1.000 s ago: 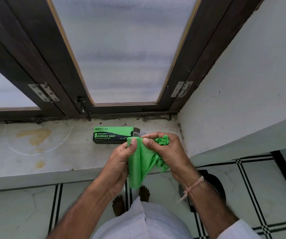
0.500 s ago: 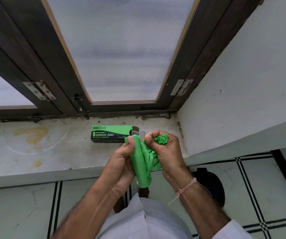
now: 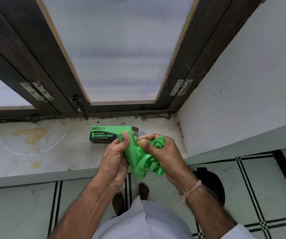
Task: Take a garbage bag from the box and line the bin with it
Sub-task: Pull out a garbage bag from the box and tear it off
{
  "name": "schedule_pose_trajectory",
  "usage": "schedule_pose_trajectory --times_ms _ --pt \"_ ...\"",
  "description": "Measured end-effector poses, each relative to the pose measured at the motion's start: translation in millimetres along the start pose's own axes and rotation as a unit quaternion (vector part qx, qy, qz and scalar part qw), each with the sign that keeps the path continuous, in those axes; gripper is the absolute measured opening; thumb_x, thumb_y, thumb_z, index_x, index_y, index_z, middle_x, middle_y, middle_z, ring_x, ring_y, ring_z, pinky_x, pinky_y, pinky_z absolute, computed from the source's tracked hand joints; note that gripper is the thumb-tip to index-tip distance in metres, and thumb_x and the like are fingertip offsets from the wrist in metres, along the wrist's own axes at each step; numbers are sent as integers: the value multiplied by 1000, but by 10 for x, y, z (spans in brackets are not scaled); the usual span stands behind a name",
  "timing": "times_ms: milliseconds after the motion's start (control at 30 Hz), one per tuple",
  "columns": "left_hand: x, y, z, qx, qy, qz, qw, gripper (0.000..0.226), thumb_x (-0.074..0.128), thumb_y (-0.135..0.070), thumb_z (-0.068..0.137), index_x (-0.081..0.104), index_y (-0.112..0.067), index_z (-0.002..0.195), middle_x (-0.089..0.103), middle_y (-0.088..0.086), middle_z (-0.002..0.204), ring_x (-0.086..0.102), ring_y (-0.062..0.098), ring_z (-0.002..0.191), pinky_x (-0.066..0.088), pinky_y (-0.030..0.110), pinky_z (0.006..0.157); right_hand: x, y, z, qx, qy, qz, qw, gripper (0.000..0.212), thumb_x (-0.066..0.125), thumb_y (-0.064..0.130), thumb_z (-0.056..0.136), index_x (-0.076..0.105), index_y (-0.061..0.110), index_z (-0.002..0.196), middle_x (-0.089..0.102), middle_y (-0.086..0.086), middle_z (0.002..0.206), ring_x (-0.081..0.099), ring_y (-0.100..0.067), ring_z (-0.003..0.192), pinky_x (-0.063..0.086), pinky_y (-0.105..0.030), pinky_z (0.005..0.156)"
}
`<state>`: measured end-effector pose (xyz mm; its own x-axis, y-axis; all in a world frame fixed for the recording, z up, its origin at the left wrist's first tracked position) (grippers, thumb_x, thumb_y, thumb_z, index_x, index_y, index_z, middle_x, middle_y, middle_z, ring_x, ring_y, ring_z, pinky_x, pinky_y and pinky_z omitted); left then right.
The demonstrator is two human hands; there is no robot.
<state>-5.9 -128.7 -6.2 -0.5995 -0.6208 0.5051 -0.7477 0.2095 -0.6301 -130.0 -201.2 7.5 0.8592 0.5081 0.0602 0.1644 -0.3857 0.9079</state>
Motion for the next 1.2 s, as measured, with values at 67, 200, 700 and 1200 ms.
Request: schedule_pose_trajectory --times_ms 67,200,700,1200 --pt "-19 -32 10 6 -9 5 1000 41 69 -39 87 66 -5 109 65 27 117 69 37 102 60 49 92 -10 34 10 -6 21 -17 1000 29 84 20 81 76 1 102 81 -12 99 78 -27 96 63 -41 88" --pt "-23 -58 10 21 -23 2 1000 43 67 -38 84 65 -3 110 62 22 103 68 24 83 63 34 72 -46 36 36 -6 21 -39 999 18 79 10 86 72 -5 92 82 -8 93 79 -17 95 63 -31 81" --pt "72 -179 -61 77 -3 -6 997 34 65 -33 83 65 -3 101 75 9 77 75 21 74 62 31 63 5 45 -3 -13 30 -28 999 34 75 31 87 78 5 107 81 -7 98 78 -23 91 62 -33 70" --pt "93 -72 -31 47 -15 -92 995 34 67 -36 82 63 -8 100 65 5 80 67 14 66 62 29 65 -80 -58 -67 -26 -105 106 988 17 74 17 88 66 10 74 69 0 65 69 -11 63 57 -29 57"
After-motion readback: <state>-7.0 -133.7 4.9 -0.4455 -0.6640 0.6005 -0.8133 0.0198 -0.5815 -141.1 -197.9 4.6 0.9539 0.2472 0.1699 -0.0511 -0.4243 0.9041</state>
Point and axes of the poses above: each hand's wrist, its own z-axis towards the middle knuckle, its own x-axis out of the palm, y = z × x, the point moved 7 cm from there along z, towards the middle knuckle
